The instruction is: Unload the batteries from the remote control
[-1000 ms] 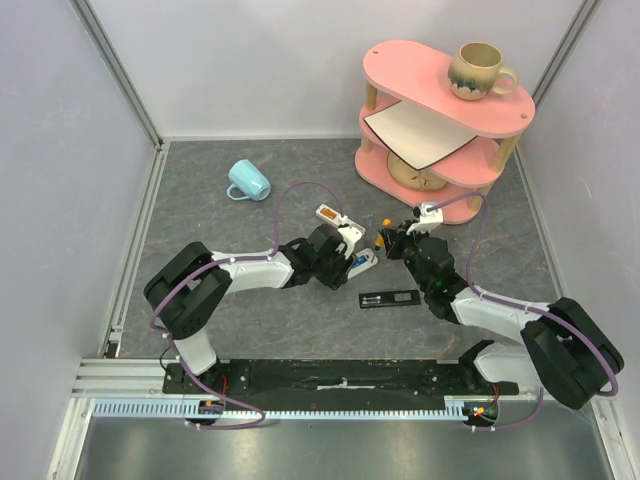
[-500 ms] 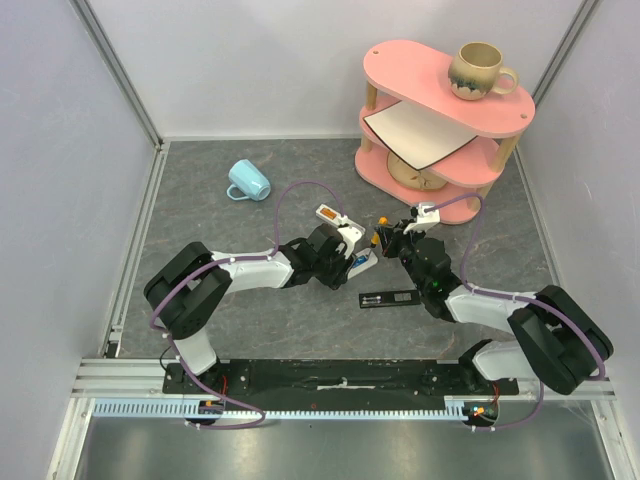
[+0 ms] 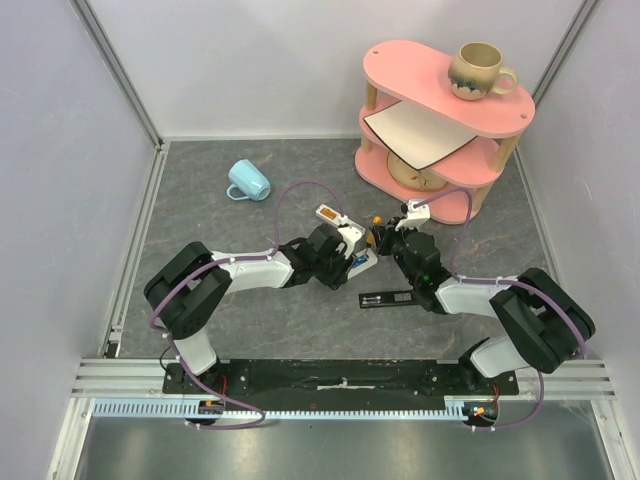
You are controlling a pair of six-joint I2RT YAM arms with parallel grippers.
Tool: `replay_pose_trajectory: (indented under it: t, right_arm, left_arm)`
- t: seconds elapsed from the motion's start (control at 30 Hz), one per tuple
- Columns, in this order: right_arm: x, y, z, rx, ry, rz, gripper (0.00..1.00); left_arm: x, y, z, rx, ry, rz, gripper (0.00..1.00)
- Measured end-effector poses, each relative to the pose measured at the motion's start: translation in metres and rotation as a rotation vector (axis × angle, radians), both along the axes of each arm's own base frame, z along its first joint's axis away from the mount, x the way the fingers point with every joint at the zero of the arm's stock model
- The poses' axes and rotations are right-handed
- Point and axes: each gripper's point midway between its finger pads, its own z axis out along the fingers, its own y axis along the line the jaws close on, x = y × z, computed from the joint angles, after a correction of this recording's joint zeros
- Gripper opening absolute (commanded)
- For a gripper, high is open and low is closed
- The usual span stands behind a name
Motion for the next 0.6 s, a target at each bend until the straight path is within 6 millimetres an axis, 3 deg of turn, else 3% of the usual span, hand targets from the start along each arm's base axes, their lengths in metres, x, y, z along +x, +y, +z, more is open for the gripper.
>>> replay_pose_trajectory:
  t: [0.4,0.6]
  right_arm:
    - [0.009,0.001,0.012,-0.009,-0.033,-0.015,0.00]
    - [0.010,-0.002,0.005,-0.035,-0.023,-0.027,0.00]
  left_arm:
    - [0.000,-0.001,0.000,-0.002,0.006,-0.004,0.12]
    - [-0.001,-0.001,0.000,-0.005,0.010,-0.006,0.12]
